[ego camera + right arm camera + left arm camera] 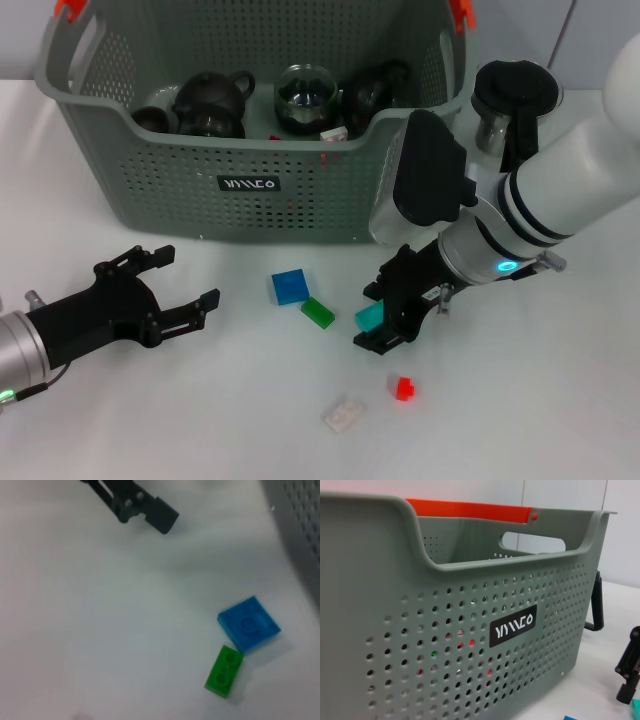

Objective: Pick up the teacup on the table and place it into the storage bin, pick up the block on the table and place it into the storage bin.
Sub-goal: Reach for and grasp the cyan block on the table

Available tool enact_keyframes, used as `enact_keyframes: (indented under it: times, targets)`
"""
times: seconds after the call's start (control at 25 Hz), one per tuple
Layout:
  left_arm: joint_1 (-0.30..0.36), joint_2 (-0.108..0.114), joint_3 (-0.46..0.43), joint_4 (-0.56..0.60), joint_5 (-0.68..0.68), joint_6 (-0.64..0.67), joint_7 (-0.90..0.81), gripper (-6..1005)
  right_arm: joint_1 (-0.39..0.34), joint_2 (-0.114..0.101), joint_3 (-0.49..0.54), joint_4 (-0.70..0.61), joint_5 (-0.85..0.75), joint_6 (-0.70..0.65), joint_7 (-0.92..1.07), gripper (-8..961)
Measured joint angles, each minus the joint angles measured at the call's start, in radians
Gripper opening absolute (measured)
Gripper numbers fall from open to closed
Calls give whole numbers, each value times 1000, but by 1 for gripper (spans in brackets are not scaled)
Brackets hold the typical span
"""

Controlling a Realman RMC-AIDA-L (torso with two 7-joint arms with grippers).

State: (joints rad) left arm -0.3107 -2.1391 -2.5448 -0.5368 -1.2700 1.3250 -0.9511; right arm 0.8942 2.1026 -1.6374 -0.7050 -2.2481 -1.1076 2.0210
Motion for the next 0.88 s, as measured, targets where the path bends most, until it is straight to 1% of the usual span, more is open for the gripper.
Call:
enact_keyframes:
  times: [0.48,0.88]
  targets:
    - [6,-1,0,0,1,-4,0,891,-7,-4,40,-8,-6,-97,27,698]
    - [8,-4,0,2,3,-4,0,891,-13,-4,31,-19,-11,-102,17,698]
